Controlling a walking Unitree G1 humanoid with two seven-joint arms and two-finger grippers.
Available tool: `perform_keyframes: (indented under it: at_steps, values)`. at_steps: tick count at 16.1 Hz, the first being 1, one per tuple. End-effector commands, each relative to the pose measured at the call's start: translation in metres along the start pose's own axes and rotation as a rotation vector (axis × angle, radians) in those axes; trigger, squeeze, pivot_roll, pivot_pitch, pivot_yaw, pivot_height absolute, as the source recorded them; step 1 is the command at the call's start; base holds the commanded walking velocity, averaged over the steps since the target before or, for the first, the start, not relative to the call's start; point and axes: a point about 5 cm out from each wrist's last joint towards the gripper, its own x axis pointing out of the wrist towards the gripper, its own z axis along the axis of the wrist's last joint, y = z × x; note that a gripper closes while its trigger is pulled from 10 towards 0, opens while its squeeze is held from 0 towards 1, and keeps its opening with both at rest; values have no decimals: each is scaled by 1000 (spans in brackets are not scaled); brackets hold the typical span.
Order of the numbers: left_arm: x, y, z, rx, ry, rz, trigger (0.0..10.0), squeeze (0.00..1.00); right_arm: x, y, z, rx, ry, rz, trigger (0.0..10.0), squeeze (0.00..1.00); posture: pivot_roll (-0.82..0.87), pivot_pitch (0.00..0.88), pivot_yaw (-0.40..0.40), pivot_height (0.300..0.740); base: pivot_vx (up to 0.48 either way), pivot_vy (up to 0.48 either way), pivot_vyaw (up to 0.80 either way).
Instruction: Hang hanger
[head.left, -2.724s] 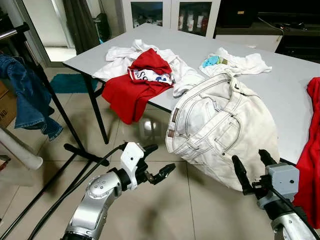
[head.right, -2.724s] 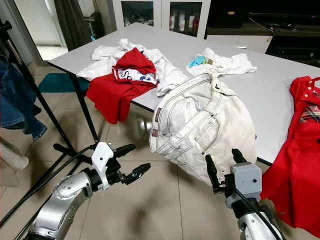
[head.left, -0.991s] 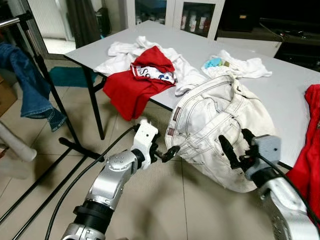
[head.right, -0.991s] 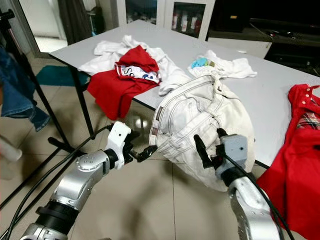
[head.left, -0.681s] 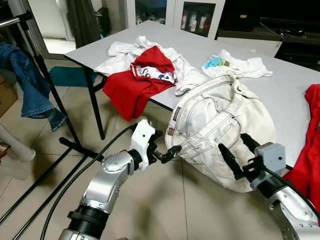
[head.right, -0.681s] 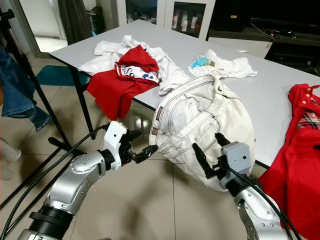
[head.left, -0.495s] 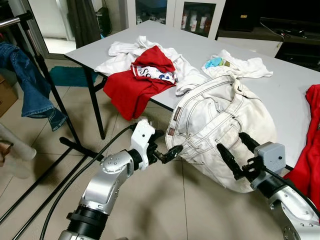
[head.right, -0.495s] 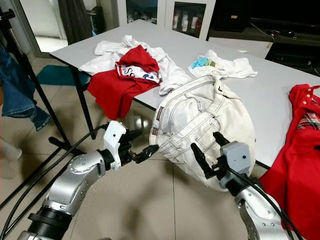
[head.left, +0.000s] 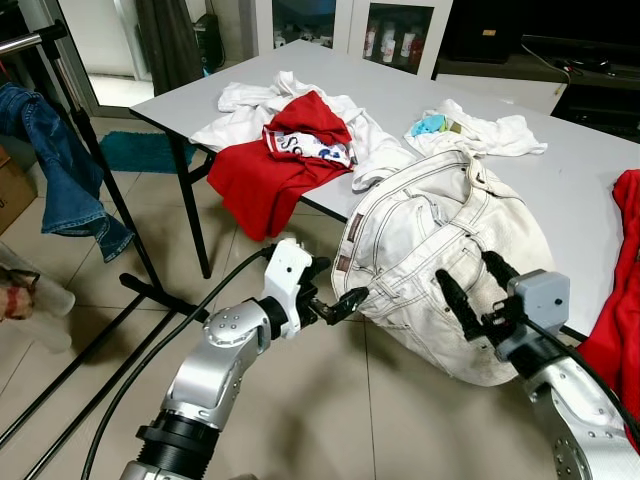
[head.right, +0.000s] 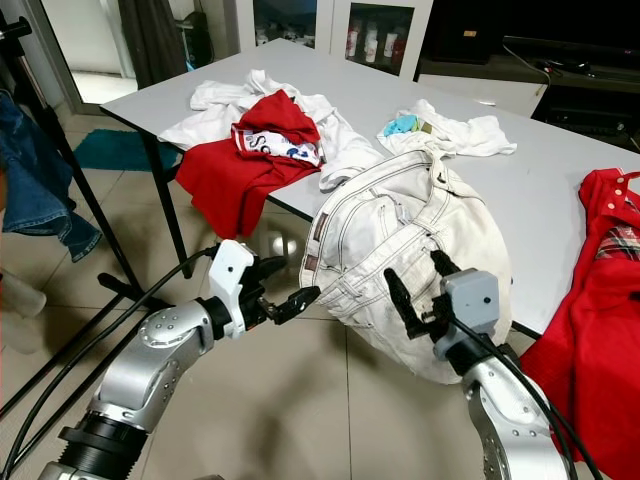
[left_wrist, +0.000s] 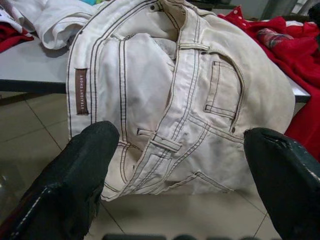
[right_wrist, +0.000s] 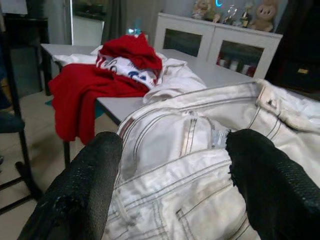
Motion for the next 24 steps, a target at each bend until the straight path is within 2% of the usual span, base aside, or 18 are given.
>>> perform_keyframes:
  at_steps: [1, 24]
  values:
    - [3, -3, 1, 15, -1, -9, 10000, 0, 2, -3, 0, -5, 3, -25, 10000, 0, -48, 0, -25, 740, 274, 0, 0]
    - [6, -3, 4, 7, -15, -5, 10000, 0, 11, 2, -1, 10, -9, -46, 10000, 0, -49, 0, -21, 740, 347, 0, 0]
